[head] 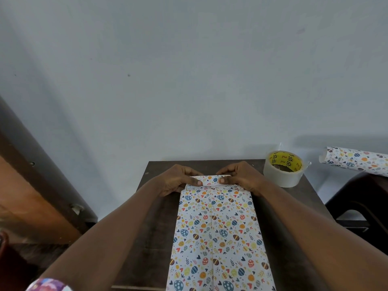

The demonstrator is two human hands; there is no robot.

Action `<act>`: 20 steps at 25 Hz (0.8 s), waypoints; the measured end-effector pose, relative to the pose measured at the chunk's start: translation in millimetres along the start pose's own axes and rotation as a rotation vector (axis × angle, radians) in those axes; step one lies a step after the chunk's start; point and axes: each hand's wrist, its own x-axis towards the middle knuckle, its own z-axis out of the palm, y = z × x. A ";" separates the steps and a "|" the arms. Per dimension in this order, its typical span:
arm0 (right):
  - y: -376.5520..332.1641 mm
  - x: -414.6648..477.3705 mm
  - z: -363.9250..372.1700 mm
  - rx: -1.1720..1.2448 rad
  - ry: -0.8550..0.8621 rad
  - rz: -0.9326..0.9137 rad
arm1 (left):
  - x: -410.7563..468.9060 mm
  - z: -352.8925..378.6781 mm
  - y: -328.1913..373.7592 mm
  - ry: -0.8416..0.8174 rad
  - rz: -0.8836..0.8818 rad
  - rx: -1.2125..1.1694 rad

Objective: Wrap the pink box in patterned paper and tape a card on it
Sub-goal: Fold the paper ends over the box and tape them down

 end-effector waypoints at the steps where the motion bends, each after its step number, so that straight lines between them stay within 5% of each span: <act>1: 0.4 -0.2 -1.3 0.036 -0.016 0.010 | 1.1 0.2 -0.7 0.020 0.022 0.015; 5: 7.0 -2.4 -7.7 0.239 -0.074 0.065 | 4.4 3.3 -9.3 0.086 0.113 0.014; 20: 2.6 -11.0 -6.3 0.146 -0.079 0.060 | -1.7 1.3 -19.0 0.106 0.155 -0.047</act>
